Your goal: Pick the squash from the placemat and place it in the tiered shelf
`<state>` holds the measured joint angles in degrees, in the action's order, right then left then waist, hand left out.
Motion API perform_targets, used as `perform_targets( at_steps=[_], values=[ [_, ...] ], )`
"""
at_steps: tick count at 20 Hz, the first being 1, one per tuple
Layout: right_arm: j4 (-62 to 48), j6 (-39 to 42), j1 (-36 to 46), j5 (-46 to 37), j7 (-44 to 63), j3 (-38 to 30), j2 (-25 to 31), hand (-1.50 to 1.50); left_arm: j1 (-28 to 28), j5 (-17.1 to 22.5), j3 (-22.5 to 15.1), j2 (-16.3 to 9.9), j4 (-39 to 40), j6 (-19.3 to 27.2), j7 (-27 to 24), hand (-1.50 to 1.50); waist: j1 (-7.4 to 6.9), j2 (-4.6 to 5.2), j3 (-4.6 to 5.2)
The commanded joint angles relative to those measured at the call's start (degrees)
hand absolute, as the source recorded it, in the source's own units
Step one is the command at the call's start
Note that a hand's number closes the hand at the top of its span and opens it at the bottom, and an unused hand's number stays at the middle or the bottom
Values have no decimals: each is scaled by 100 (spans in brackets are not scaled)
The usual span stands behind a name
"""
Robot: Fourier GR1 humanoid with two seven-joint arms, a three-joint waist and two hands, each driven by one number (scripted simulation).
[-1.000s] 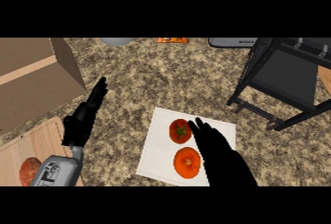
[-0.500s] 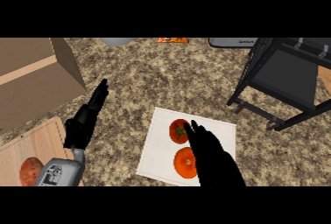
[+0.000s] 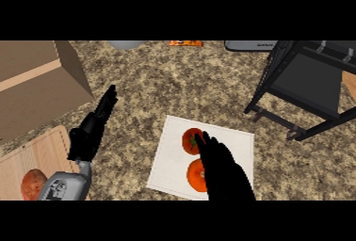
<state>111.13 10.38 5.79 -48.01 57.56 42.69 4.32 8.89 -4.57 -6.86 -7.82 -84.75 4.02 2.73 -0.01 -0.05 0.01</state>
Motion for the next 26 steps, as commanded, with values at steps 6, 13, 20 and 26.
perform_targets(
  at_steps=[6,13,20,26],
  values=[
    [-664,217,58,-230,-321,-433,-211,-150,92,-217,78,127,235,-122,-82,0,2,5,0],
    [-1037,-195,-320,-711,-452,-57,-364,-150,339,-165,272,144,54,-253,220,0,8,1,-1],
    [-1486,-196,-203,-580,-803,-486,-424,-150,-215,-121,359,139,-113,-461,3,0,-12,2,-1],
    [-1767,-347,-379,-541,-1485,-713,-326,-150,37,-282,330,341,17,-386,18,0,0,3,-1]
  ],
)
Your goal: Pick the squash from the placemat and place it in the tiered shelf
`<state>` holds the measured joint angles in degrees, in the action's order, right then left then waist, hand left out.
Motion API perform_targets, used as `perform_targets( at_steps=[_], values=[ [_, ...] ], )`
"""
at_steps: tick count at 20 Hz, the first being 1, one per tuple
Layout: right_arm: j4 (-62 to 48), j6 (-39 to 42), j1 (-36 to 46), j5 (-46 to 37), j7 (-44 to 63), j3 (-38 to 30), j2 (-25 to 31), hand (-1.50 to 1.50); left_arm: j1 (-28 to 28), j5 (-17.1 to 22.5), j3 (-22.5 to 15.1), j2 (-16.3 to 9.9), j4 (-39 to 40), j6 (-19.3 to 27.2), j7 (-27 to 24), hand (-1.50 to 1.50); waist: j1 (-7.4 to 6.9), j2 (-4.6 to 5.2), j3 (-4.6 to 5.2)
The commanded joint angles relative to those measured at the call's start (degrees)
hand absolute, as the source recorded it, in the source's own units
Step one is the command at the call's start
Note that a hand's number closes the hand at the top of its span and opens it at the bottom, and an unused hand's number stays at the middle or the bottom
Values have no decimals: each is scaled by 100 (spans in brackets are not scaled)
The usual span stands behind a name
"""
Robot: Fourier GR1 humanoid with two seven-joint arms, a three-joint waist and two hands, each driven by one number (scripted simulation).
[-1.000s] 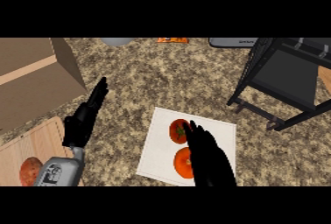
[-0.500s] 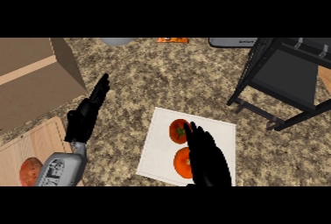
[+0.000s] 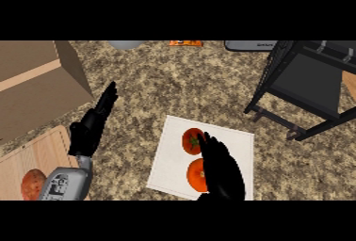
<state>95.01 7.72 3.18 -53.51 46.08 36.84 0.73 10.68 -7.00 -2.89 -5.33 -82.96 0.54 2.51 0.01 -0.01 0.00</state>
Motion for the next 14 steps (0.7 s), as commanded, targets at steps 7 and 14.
perform_targets(
  at_steps=[7,14],
  values=[
    [-423,184,-132,-17,-370,-27,-41,150,60,-2,156,60,210,-119,-123,0,4,0,1],
    [-132,155,-147,-617,-524,243,125,150,-70,-218,-20,228,-158,61,97,0,3,-4,0]
  ],
)
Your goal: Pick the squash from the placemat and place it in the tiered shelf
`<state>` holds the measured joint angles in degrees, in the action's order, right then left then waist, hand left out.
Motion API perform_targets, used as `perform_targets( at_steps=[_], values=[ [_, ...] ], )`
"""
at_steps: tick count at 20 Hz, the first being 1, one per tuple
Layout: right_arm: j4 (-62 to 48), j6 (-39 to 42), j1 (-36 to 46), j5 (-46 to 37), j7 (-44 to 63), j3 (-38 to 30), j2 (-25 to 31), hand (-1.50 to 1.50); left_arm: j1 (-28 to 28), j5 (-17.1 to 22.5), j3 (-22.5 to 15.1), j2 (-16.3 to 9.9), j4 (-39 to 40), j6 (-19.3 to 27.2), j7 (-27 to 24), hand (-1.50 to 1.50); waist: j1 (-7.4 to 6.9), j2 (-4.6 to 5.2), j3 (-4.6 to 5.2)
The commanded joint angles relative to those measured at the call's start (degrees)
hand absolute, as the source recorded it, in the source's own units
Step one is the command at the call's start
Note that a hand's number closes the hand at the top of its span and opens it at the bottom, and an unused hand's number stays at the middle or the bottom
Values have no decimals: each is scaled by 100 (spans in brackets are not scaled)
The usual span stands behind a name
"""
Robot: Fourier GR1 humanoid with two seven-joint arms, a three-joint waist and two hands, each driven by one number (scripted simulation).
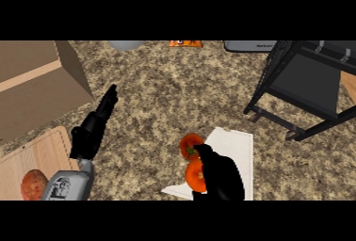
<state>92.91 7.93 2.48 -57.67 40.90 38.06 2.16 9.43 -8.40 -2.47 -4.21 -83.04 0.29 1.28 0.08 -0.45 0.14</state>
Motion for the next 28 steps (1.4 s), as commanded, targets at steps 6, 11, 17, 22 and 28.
perform_targets(
  at_steps=[6,11,17,22,28],
  values=[
    [770,234,-581,470,-1782,214,1345,150,58,38,155,-103,156,-112,-20,0,70,38,-17],
    [1488,627,-731,847,-3811,621,3009,150,46,31,189,-95,15,-23,128,0,109,-31,-44],
    [2199,162,-1500,2525,-5876,-552,4240,150,-111,78,239,-59,-16,18,-27,0,313,28,-48],
    [2399,333,-1977,4141,-7234,-1849,4929,150,-143,64,207,-75,-200,16,85,0,360,6,-46],
    [1944,1007,-2354,6103,-8350,-3916,5740,150,-277,51,311,-155,-8,22,-140,0,405,19,-14]
  ],
)
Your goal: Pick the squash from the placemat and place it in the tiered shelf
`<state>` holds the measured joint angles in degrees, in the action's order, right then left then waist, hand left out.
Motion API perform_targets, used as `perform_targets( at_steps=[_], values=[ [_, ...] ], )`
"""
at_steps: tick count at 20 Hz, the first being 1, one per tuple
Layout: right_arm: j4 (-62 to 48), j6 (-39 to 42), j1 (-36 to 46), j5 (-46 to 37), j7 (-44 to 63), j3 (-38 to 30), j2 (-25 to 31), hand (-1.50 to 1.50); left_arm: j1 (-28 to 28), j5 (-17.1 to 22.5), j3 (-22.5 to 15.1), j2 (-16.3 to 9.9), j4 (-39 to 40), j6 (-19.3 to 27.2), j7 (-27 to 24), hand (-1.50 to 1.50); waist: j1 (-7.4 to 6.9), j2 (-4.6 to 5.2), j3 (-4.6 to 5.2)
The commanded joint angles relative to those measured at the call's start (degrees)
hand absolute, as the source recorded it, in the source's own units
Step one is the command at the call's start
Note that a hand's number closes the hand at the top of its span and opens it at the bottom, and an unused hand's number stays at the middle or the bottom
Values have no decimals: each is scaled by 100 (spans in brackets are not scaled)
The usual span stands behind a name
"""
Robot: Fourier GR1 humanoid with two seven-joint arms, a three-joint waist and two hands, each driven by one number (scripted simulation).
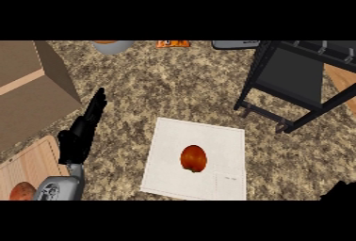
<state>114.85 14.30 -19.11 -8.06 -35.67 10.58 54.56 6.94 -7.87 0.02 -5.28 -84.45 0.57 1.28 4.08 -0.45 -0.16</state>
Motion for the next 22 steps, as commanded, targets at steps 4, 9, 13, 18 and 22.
perform_targets(
  at_steps=[4,9,13,18,22],
  values=[
    [-917,869,-182,2125,-1134,-2689,924,150,24,102,89,-212,2,-233,-56,0,-59,-3,25],
    [-1906,1742,-217,3291,-1103,-3970,1245,150,130,-24,-125,93,-83,-23,167,0,-198,11,22],
    [-2331,1968,9,3584,-606,-4636,1294,150,287,72,-44,-35,73,-228,133,0,-320,37,19],
    [-2109,2034,575,3944,533,-4779,1224,150,220,-183,-260,211,125,-2,22,0,-384,43,19],
    [-2449,1565,1508,4063,1096,-4273,1381,150,243,7,-140,3,-100,-290,129,0,-473,55,18]
  ],
)
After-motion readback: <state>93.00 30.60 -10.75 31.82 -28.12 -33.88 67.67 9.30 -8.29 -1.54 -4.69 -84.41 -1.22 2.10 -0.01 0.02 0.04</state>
